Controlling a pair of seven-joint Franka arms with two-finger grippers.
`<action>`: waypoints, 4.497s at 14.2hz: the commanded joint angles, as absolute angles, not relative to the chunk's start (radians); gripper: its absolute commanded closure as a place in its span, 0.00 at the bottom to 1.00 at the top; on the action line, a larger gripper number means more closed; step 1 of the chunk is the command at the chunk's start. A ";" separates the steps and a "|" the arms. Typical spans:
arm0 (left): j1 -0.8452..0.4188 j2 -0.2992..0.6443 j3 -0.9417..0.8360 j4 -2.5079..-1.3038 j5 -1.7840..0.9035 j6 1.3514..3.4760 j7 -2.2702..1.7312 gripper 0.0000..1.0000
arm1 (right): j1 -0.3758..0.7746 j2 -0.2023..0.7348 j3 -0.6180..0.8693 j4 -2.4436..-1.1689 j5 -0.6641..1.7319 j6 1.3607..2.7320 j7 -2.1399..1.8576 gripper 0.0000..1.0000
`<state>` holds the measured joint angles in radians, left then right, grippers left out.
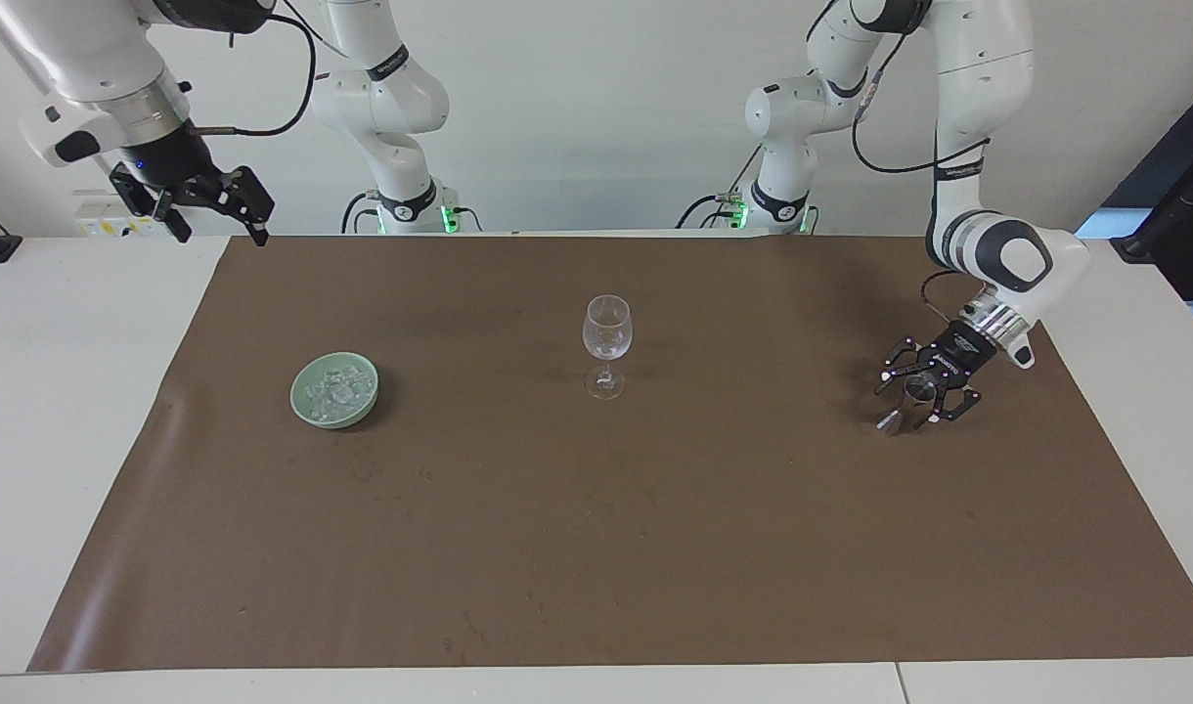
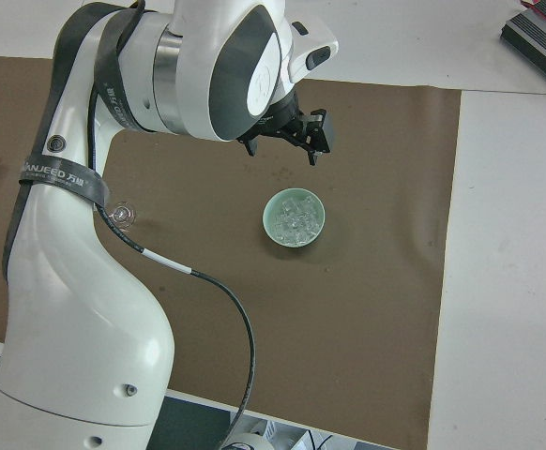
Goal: Pour wine and add ice with both arms
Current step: 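Reach the left gripper to the small silver cup and grasp it, then lift the silver cup and carry it over the clear glass, then tilt the silver cup with the left gripper to pour into the glass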
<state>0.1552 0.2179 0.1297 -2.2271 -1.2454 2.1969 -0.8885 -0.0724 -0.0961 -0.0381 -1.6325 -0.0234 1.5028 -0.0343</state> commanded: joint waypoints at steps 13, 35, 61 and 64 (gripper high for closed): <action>0.152 0.138 0.132 -2.250 -1.290 2.201 -0.894 1.00 | -0.081 -0.110 -0.032 -1.652 -0.018 1.508 -0.040 0.00; -0.216 -0.245 -0.083 -2.261 -1.029 2.230 -1.544 1.00 | -0.081 -0.110 -0.032 -1.652 -0.018 1.508 -0.040 0.00; -0.344 -0.097 -0.328 -2.118 -0.041 2.324 -2.066 1.00 | -0.081 -0.110 -0.032 -1.652 -0.018 1.508 -0.040 0.00; -0.348 -0.095 -0.333 -2.108 0.038 2.318 -2.094 1.00 | -0.081 -0.110 -0.032 -1.652 -0.018 1.508 -0.040 0.00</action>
